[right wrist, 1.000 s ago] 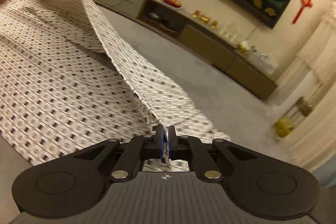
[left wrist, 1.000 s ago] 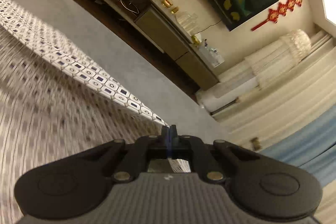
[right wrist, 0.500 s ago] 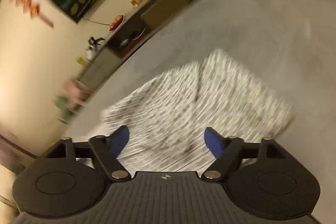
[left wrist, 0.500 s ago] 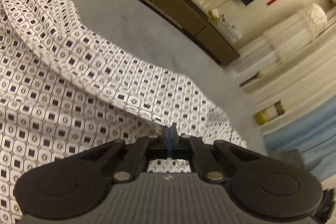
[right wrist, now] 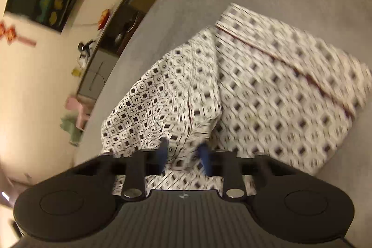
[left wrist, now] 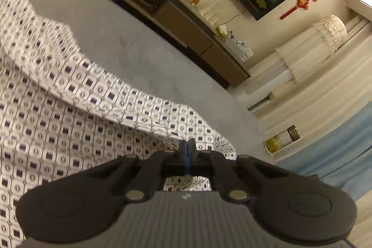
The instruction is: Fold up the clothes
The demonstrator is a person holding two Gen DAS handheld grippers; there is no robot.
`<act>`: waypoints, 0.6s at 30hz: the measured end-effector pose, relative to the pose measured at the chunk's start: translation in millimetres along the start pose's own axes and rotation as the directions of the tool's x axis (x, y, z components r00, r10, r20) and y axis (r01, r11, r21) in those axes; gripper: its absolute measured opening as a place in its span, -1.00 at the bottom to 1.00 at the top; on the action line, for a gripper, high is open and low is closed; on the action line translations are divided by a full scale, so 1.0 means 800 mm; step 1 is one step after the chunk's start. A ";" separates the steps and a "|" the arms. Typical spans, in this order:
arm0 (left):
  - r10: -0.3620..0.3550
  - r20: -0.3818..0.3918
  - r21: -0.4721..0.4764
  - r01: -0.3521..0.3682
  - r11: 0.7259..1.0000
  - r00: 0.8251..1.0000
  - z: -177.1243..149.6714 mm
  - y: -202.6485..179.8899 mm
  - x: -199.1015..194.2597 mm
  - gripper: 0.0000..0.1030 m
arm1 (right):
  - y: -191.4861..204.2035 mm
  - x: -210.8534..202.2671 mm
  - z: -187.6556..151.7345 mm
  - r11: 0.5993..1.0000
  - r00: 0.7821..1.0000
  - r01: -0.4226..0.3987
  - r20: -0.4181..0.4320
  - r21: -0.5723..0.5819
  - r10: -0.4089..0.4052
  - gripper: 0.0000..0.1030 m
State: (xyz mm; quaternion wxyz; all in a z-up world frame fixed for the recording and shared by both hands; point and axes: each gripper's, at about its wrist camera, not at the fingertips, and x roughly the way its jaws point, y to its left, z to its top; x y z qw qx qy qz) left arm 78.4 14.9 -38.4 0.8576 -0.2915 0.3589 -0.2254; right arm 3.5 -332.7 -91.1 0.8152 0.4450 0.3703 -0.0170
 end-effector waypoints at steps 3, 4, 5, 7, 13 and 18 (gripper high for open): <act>-0.032 0.024 0.101 0.030 0.994 0.999 -0.010 -0.036 -0.037 -1.00 | 0.017 -0.050 0.007 0.994 0.984 -0.028 0.170 -0.102 0.045 -0.88; -0.022 -0.008 0.128 0.023 0.992 1.000 -0.028 -0.045 -0.040 -1.00 | 0.015 -0.071 0.009 0.993 0.974 -0.038 0.219 -0.108 0.061 -0.88; -0.008 -0.045 0.154 0.015 0.988 0.999 -0.047 -0.052 -0.041 -1.00 | 0.008 -0.087 0.011 0.994 0.968 -0.037 0.245 -0.100 0.061 -0.88; 0.065 -0.146 0.169 -0.040 0.985 0.987 -0.086 -0.044 -0.022 -1.00 | -0.014 -0.101 0.014 0.997 0.966 0.021 0.258 -0.068 -0.002 -0.88; 0.119 -0.216 0.225 -0.069 0.972 0.969 -0.119 -0.049 0.012 -1.00 | -0.065 -0.092 0.015 0.993 0.972 0.070 0.217 0.093 -0.089 -0.88; 0.021 -0.175 0.292 0.031 0.956 0.984 -0.120 -0.079 -0.022 -1.00 | -0.022 -0.135 0.000 0.979 0.911 0.174 0.395 -0.110 -0.118 -0.90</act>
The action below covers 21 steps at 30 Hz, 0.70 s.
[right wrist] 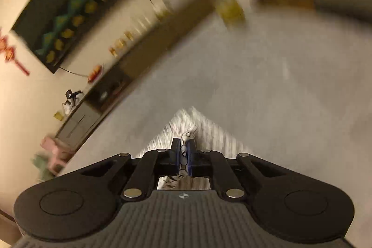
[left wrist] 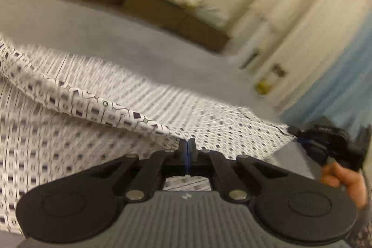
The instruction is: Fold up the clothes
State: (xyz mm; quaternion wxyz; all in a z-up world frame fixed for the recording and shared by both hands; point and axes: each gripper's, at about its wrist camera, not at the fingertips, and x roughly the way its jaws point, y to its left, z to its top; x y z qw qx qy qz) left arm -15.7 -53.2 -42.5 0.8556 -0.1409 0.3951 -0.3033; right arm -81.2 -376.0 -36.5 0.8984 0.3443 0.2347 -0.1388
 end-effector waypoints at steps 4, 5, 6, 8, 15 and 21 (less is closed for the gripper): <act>0.037 -0.151 0.009 -0.036 0.999 0.988 -0.027 0.010 0.040 -1.00 | -0.026 0.012 -0.007 0.988 0.986 0.136 -0.086 -0.079 -0.143 -0.90; 0.034 -0.167 0.006 -0.033 0.999 0.985 -0.029 0.014 0.046 -0.97 | -0.035 0.017 -0.010 0.982 0.978 0.165 -0.117 -0.088 -0.174 -0.90; 0.030 -0.183 0.003 -0.030 1.000 0.983 -0.031 0.017 0.052 -0.96 | -0.042 0.022 -0.013 0.981 0.972 0.178 -0.142 -0.082 -0.188 -0.90; 0.026 -0.171 0.003 -0.026 1.000 0.985 -0.026 0.016 0.047 -0.85 | -0.045 0.026 -0.015 0.978 0.968 0.192 -0.150 -0.080 -0.202 -0.90; 0.006 -0.035 0.079 -0.004 0.997 0.999 -0.011 0.018 -0.016 -0.60 | -0.060 0.045 -0.018 0.961 0.947 0.236 -0.185 -0.145 -0.261 -0.90; 0.121 0.157 -0.075 -0.110 0.991 0.980 0.023 0.122 -0.133 -0.55 | -0.045 0.033 -0.022 0.912 0.917 0.348 -0.122 -0.218 -0.379 -0.87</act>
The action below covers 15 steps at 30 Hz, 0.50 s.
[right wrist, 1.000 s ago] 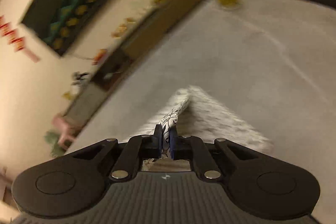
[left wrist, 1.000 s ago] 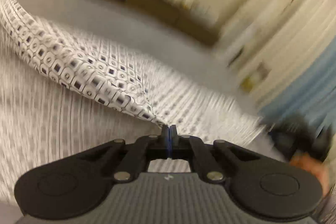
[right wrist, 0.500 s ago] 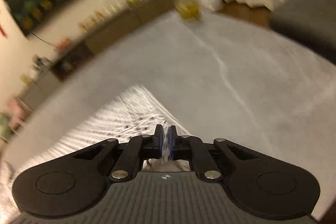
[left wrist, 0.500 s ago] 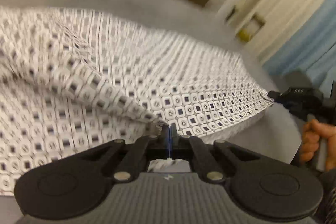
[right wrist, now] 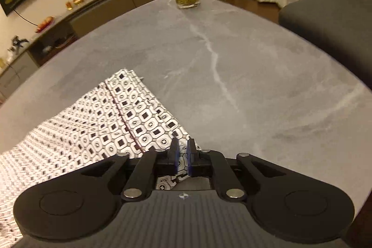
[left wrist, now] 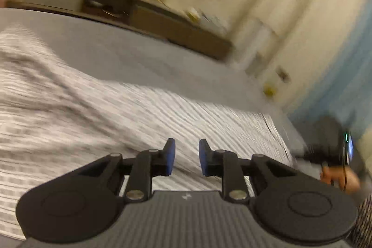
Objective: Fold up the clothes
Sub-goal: 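Open the right gripper and release the folded edge onto the shirt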
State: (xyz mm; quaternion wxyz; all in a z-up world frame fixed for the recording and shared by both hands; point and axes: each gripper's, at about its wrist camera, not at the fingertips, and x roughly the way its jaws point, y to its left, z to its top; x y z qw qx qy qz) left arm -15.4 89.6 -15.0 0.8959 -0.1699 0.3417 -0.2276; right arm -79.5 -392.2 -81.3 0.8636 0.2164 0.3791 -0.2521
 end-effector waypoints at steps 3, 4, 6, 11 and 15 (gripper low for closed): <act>0.161 0.072 -0.147 -0.150 0.978 0.984 0.033 0.083 -0.046 -0.56 | 0.021 -0.040 -0.001 0.990 0.982 0.131 0.140 -0.044 -0.124 -0.60; 0.210 0.097 -0.189 -0.189 0.964 0.973 0.041 0.109 -0.061 -0.56 | 0.033 -0.063 -0.001 0.991 0.973 0.119 0.206 -0.059 -0.104 -0.44; 0.308 0.138 -0.239 -0.270 0.933 0.941 0.056 0.156 -0.079 -0.56 | 0.073 -0.095 -0.009 0.990 0.967 0.025 0.254 -0.139 0.012 -0.26; 0.450 0.052 -0.397 -0.395 0.828 0.891 0.085 0.255 -0.076 -0.57 | 0.190 -0.070 -0.054 0.914 0.964 -0.253 -0.009 -0.318 0.264 -0.25; 0.530 -0.030 -0.526 -0.464 0.713 0.848 0.086 0.321 -0.088 -0.62 | 0.219 -0.019 -0.072 0.921 0.986 -0.166 -0.086 -0.351 0.145 -0.25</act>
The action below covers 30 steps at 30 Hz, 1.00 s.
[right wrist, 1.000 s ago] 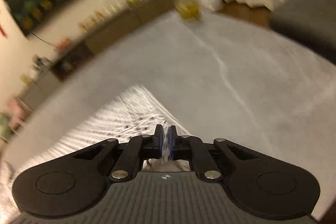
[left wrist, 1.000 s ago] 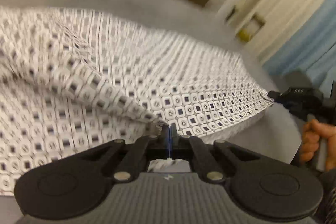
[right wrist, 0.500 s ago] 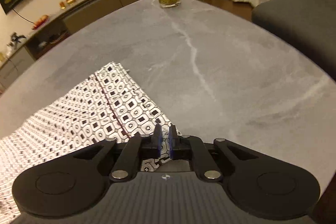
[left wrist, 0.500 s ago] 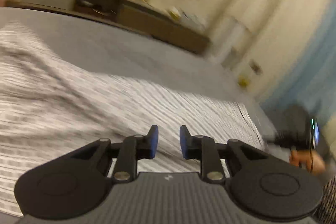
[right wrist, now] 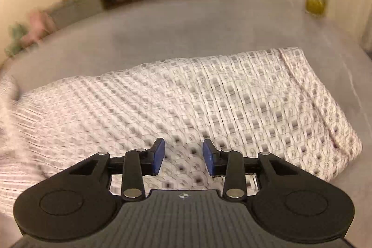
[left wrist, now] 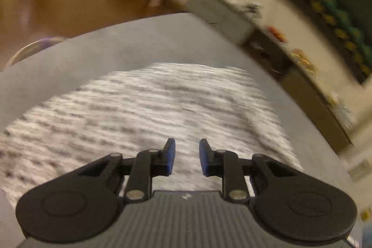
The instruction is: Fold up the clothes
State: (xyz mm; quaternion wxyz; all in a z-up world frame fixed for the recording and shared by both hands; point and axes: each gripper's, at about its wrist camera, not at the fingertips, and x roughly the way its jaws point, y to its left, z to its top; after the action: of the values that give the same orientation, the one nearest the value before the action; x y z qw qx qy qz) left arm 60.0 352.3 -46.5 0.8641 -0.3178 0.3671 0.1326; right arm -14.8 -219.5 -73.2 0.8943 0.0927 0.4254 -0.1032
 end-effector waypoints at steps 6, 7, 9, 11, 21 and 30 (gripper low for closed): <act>-0.034 0.000 -0.097 0.033 0.995 0.999 0.035 0.030 0.000 -0.69 | 0.120 -0.038 0.065 0.983 0.993 0.023 0.114 -0.183 -0.002 -0.23; -0.063 -0.007 -0.087 0.062 0.994 0.998 0.034 0.022 0.001 -0.69 | 0.166 -0.039 0.078 0.970 0.990 -0.058 0.115 -0.237 0.087 -0.10; -0.101 -0.021 -0.070 0.099 0.993 0.995 0.034 0.011 0.003 -0.69 | 0.259 -0.040 0.103 0.915 0.960 -0.212 0.102 -0.343 0.261 0.25; -0.098 -0.025 -0.064 0.096 0.993 0.995 0.035 0.010 0.008 -0.69 | 0.351 -0.040 0.127 0.824 0.902 -0.354 0.070 -0.443 0.425 0.57; -0.058 -0.011 -0.186 0.055 0.981 0.998 0.060 0.089 0.014 -0.74 | 0.614 0.175 0.204 0.658 0.905 -0.396 -0.153 -0.640 0.396 0.75; -0.231 0.058 -0.240 0.239 0.941 0.971 0.072 0.094 -0.001 -0.65 | 0.624 0.141 0.199 0.642 0.825 -0.527 -0.153 -0.557 0.544 -0.97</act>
State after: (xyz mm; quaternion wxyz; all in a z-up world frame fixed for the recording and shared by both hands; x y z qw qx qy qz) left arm 56.4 446.8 -49.3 0.8331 -0.4616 0.2947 0.0775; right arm 304.3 208.3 -23.4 0.8748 -0.0627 0.3765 0.2985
